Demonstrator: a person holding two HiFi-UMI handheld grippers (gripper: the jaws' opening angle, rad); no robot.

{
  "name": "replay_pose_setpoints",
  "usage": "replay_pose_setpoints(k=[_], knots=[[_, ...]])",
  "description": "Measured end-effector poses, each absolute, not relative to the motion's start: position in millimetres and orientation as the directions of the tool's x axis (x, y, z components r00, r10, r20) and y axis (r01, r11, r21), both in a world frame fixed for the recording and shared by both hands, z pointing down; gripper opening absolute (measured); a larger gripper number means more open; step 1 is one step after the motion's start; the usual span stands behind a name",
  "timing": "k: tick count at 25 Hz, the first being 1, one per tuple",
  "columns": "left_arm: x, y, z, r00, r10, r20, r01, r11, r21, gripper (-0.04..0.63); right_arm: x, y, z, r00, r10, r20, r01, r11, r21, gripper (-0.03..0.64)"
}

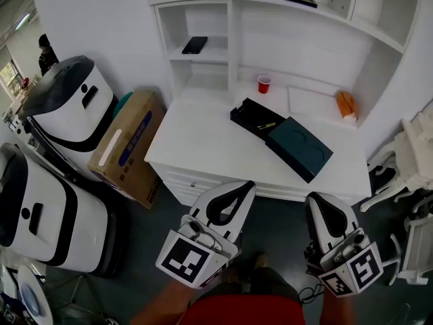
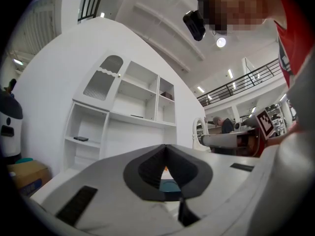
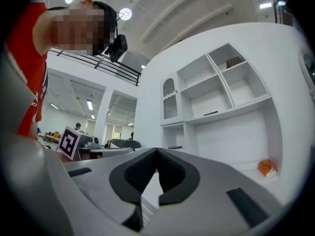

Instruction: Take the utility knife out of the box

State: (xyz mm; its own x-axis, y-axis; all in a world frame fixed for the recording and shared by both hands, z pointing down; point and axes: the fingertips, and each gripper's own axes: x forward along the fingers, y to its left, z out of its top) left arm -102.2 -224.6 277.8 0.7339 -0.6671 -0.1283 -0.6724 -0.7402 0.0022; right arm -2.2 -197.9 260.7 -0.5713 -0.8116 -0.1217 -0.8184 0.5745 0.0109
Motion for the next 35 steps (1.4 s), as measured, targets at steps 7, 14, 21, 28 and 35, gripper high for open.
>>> replay_pose_setpoints(k=[7, 14, 21, 28, 35], knots=[[-101, -266, 279, 0.73, -0.673, -0.123, -0.678, -0.735, -0.005, 0.021, 2, -241, 259, -0.569, -0.812, -0.131, -0.82, 0.573, 0.006, -0.006], [-86, -324, 282, 0.717, -0.686, -0.126, -0.694, -0.719, -0.036, 0.021, 19, -301, 264, -0.57, -0.809, -0.141, -0.818, 0.575, 0.003, -0.006], [-60, -393, 291, 0.706, -0.704, -0.073, -0.707, -0.706, -0.033, 0.021, 43, -368, 274, -0.581, -0.806, -0.113, -0.813, 0.582, 0.028, -0.006], [-32, -452, 302, 0.692, -0.721, -0.041, -0.722, -0.69, -0.049, 0.021, 74, -423, 278, -0.601, -0.791, -0.109, -0.797, 0.603, 0.018, -0.006], [-11, -498, 315, 0.669, -0.743, 0.001, -0.74, -0.667, -0.084, 0.021, 89, -467, 284, -0.638, -0.764, -0.098, -0.768, 0.64, 0.01, -0.006]])
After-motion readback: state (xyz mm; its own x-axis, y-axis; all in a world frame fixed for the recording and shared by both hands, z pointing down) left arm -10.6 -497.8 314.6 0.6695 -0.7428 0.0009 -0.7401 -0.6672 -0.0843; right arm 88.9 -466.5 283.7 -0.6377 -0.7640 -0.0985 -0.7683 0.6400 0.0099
